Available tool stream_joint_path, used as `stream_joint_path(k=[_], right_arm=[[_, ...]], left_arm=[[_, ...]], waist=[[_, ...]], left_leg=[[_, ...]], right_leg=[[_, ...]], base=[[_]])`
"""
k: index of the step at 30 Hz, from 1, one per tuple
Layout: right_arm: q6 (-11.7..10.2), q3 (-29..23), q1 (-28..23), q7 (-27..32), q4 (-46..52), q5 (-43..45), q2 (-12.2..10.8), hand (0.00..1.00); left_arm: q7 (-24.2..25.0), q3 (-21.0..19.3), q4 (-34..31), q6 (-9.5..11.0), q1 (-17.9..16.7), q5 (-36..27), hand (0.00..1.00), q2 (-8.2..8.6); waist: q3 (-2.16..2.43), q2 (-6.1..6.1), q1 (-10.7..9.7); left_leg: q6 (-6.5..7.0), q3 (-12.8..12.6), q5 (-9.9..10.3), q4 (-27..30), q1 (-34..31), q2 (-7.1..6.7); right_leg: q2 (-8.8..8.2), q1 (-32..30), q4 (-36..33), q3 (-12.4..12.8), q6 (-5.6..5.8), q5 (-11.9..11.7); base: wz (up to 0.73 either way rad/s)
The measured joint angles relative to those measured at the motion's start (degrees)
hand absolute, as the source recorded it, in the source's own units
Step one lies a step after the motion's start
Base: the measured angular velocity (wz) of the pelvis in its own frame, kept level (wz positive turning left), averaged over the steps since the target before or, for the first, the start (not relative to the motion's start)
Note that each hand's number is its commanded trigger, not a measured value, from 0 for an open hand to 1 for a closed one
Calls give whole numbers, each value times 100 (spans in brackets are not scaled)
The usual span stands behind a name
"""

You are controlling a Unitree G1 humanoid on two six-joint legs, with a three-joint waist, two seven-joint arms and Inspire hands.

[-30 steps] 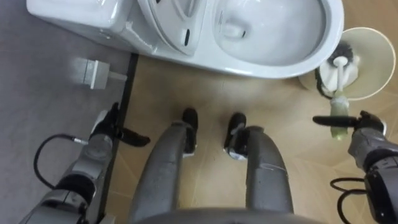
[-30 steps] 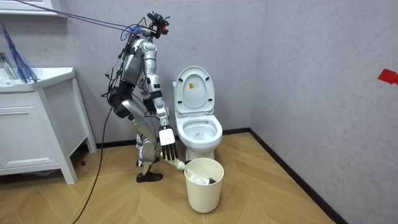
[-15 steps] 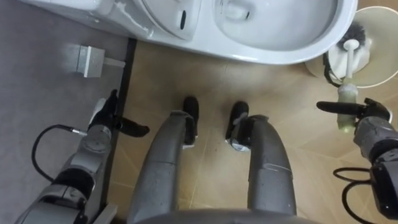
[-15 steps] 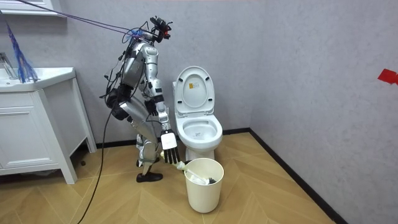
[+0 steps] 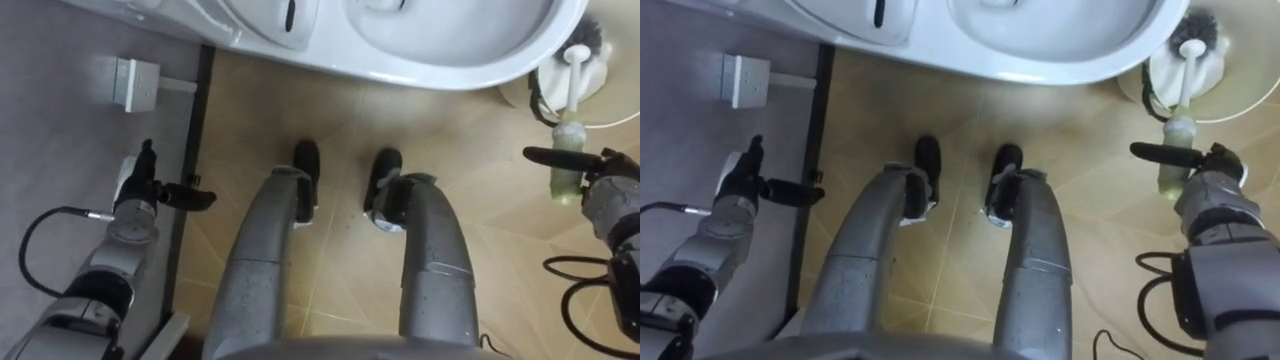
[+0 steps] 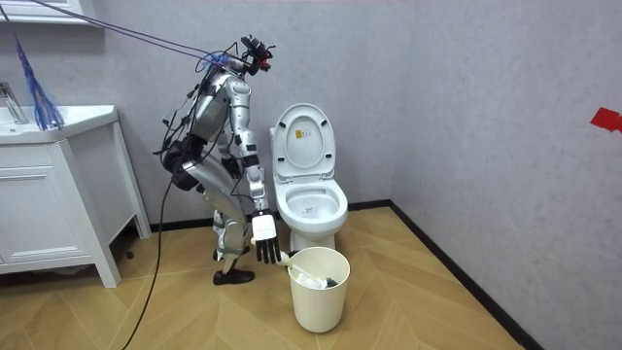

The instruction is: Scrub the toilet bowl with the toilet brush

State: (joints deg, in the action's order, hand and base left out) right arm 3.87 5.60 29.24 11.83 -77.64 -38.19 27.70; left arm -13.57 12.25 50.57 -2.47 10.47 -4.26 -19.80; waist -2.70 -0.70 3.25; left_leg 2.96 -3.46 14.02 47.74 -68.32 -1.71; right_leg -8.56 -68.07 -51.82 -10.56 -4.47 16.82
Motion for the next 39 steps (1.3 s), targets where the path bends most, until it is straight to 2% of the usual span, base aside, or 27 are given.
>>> stream_joint_path(k=[2, 6, 11, 14, 22, 27, 30, 31, 32, 33, 39], right_arm=[[8, 12, 0, -16, -6, -3, -3, 0], [103, 217, 3, -100, -28, -69, 5, 0], [121, 293, 2, -184, -47, -219, 7, 0], [125, 447, 1, -205, -52, -238, 8, 0], [201, 638, -4, -274, -49, -201, 50, 0], [250, 745, -16, -317, -99, 14, 137, 0], [249, 851, 0, -318, -120, -58, 182, 0], [247, 853, 0, -319, -120, -93, 197, 45], [248, 859, 7, -319, -115, -196, 221, 64], [249, 878, 13, -319, -112, -288, 224, 100], [330, 873, 15, -280, -115, -793, 326, 100]], left_arm=[[-58, 1, -1, -2, -3, 0, 0, 4], [-240, 4, -2, -6, -27, 1, 0, -39], [-381, 37, 6, -9, -27, -12, 0, -51], [-382, 52, 5, -22, -28, -12, 0, -53], [-382, 134, -3, -216, -25, -7, 0, -53], [-382, 137, -76, -230, 25, -7, 0, -77], [-397, 191, -120, -229, 25, -23, 0, -101], [-405, 216, -124, -230, 24, -22, 0, -101], [-422, 262, -127, -231, 24, -21, 0, -101], [-426, 296, -129, -242, 24, -17, 0, -100], [-432, 371, -278, -337, 5, -12, 0, -107]], waist=[[-18, -30, 29], [-25, -42, 56], [-27, -45, 134], [-27, -45, 183], [-26, -38, 214], [-27, -22, 357], [-27, -23, 371], [-27, -23, 373], [-27, -23, 375], [-28, -24, 375], [-27, -24, 418]], left_leg=[[5, -18, 2, 29, -50, 6], [15, 36, 21, 160, -229, 1], [22, 36, 24, 259, -329, -2], [23, 42, 25, 301, -347, -3], [22, 52, 26, 314, -349, -2], [19, 45, 27, 322, -382, 0], [17, 40, 26, 327, -441, 1], [17, 37, 26, 332, -458, 0], [17, 34, 25, 346, -502, 1], [17, 36, 26, 360, -537, 2], [11, 40, 31, 431, -683, -7]], right_leg=[[-2, -49, -19, 8, 3, -1], [-28, -184, -119, -40, -3, 18], [-29, -280, -217, -29, -1, 20], [-26, -281, -236, -44, -7, 17], [-47, -284, -267, -63, -20, 27], [-34, -322, -281, -63, -32, 35], [-34, -389, -301, -53, -35, 36], [-36, -408, -306, -51, -36, 36], [-45, -449, -314, -51, -37, 36], [-48, -482, -324, -55, -42, 39], [-123, -633, -442, -66, -57, 85]], base=[[3], [5], [-1], [0], [0], [0], [0], [0], [0], [0], [5]])
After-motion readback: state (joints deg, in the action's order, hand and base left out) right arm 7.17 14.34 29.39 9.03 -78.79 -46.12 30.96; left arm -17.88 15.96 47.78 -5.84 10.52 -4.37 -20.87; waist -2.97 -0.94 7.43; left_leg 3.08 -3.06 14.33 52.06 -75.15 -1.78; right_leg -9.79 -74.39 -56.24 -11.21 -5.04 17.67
